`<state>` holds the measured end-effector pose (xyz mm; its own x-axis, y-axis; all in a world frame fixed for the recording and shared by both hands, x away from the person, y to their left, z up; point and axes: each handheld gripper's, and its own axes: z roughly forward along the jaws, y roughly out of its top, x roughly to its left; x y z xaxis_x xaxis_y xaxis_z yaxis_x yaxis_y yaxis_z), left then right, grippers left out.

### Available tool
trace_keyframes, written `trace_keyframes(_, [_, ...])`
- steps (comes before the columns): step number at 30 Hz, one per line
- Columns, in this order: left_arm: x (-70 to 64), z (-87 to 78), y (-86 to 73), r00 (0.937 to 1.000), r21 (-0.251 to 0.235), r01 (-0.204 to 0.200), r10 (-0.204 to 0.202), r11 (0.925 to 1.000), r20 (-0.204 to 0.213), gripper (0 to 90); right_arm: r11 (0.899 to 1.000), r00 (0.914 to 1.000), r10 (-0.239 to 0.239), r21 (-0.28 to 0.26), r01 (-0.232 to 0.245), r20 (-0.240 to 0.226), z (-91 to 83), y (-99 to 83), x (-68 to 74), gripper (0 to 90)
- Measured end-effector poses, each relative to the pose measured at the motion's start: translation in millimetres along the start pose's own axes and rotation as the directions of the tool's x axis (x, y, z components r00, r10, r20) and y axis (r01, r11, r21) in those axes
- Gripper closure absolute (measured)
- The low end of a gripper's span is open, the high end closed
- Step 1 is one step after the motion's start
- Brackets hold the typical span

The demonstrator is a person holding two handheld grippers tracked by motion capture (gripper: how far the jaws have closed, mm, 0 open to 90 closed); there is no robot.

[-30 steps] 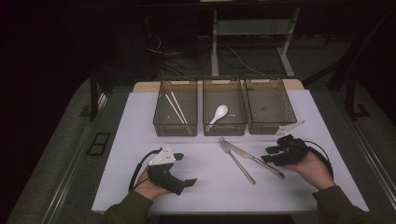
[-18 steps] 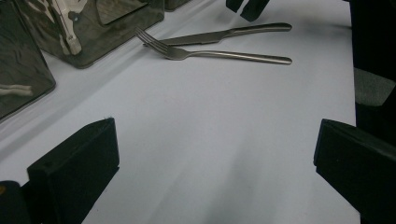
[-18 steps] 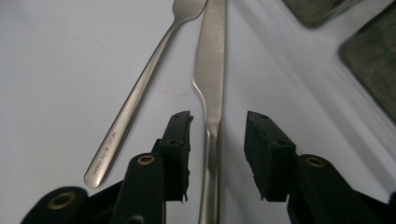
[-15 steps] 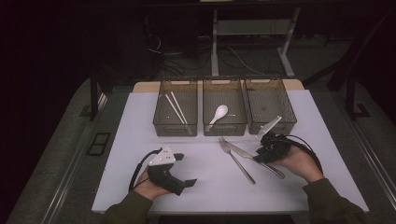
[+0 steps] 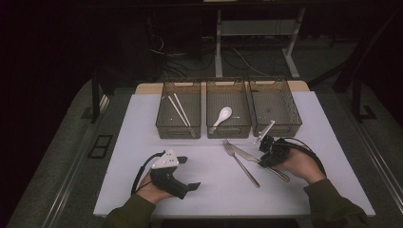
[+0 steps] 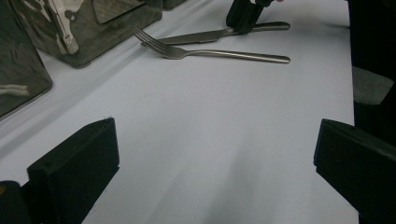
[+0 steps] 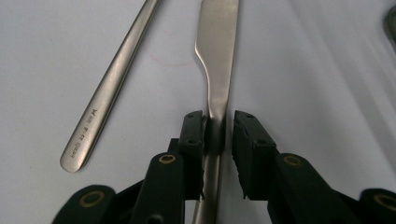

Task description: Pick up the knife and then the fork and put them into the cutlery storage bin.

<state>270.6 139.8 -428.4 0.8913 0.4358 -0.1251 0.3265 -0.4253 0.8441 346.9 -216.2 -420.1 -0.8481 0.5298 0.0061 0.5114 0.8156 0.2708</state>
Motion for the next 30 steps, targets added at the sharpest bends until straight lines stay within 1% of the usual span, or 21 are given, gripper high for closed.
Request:
trace_keyframes(1, [0.0, 0.0, 0.0, 1.0000, 0.000, 0.000, 0.000, 1.0000, 0.000, 0.0, 1.000, 1.0000, 0.005, 0.007, -0.005, -0.005, 0.7, 0.9, 1.1, 74.9])
trace_keyframes(4, [0.0, 0.0, 0.0, 1.0000, 0.000, 0.000, 0.000, 1.0000, 0.000, 0.0, 0.999, 0.9997, -0.020, 0.029, 0.019, 0.013, 1.4, 3.5, 1.8, 76.7])
trace_keyframes(6, [0.0, 0.0, 0.0, 1.0000, 0.001, -0.001, 0.001, 1.0000, 0.000, 0.0, 0.999, 0.9999, -0.011, 0.044, 0.011, 0.009, 1.7, 5.8, 4.1, 76.9])
trace_keyframes(7, [-0.2, 0.1, 0.1, 1.0000, 0.001, -0.002, 0.002, 1.0000, 0.000, 0.0, 0.998, 0.9994, -0.026, 0.053, 0.025, 0.023, 2.2, 6.6, 3.5, 77.1])
trace_keyframes(8, [-0.4, 0.1, 0.1, 1.0000, 0.001, -0.002, 0.002, 1.0000, -0.001, 0.0, 0.998, 0.9998, -0.015, 0.057, 0.014, 0.015, 2.2, 7.5, 4.6, 77.3])
trace_keyframes(11, [-0.8, 0.1, 0.2, 1.0000, -0.001, 0.000, 0.000, 1.0000, 0.000, 0.0, 0.997, 0.9997, -0.015, 0.074, 0.013, 0.020, 2.8, 9.6, 3.7, 77.9])
trace_keyframes(12, [-0.9, 0.1, 0.2, 1.0000, -0.001, 0.000, 0.000, 1.0000, 0.000, 0.0, 0.997, 1.0000, 0.003, 0.076, -0.004, 0.008, 2.6, 10.3, 4.3, 78.3])
trace_keyframes(14, [-1.0, 0.0, 0.2, 1.0000, -0.001, 0.000, 0.000, 1.0000, 0.000, 0.0, 0.997, 0.9998, -0.003, 0.083, 0.001, 0.018, 3.0, 10.8, 2.9, 78.8])
trace_keyframes(15, [-0.7, -0.3, 0.3, 1.0000, 0.003, -0.005, 0.005, 1.0000, 0.000, 0.0, 0.997, 0.9999, 0.012, 0.082, -0.013, 0.004, 2.8, 11.2, 3.1, 78.9])
trace_keyframes(16, [-0.7, -0.3, 0.2, 1.0000, 0.002, -0.005, 0.005, 1.0000, 0.000, 0.0, 0.996, 0.9999, 0.016, 0.084, -0.016, 0.005, 2.8, 11.3, 3.2, 79.0])
trace_keyframes(17, [-0.7, -0.2, 0.2, 1.0000, 0.002, -0.005, 0.005, 1.0000, 0.000, 0.0, 0.996, 0.9998, 0.011, 0.088, -0.012, 0.017, 2.9, 11.2, 2.6, 79.2])
trace_keyframes(18, [-0.7, -0.2, 0.2, 1.0000, 0.003, -0.006, 0.006, 1.0000, 0.000, 0.0, 0.996, 0.9997, 0.019, 0.089, -0.020, 0.018, 2.9, 11.2, 2.7, 79.3])
trace_keyframes(23, [-1.0, -0.3, 0.4, 0.9999, 0.001, -0.012, 0.012, 0.9999, 0.001, 0.0, 0.996, 0.9992, 0.032, 0.077, -0.033, 0.024, 2.7, 9.7, 3.2, 79.6])
trace_keyframes(24, [-1.0, -0.2, 0.4, 0.9999, 0.001, -0.011, 0.011, 0.9999, 0.002, 0.0, 0.997, 0.9991, 0.037, 0.068, -0.038, 0.018, 2.5, 8.4, 2.5, 79.7])
trace_keyframes(25, [-1.0, -0.2, 0.4, 0.9999, 0.001, -0.012, 0.012, 0.9999, 0.003, 0.0, 0.997, 0.9989, 0.048, 0.056, -0.048, -0.001, 2.0, 7.4, 2.5, 79.7])
trace_keyframes(26, [-1.3, -0.2, 0.4, 1.0000, 0.001, -0.009, 0.009, 1.0000, 0.004, 0.0, 0.998, 0.9990, 0.044, 0.048, -0.044, 0.005, 2.0, 5.7, 0.9, 79.7])
trace_keyframes(30, [-1.5, -0.3, 0.4, 1.0000, 0.000, -0.008, 0.008, 1.0000, 0.004, 0.0, 0.998, 0.9986, 0.050, 0.025, -0.049, -0.016, 0.0, -0.4, -3.0, 79.6])
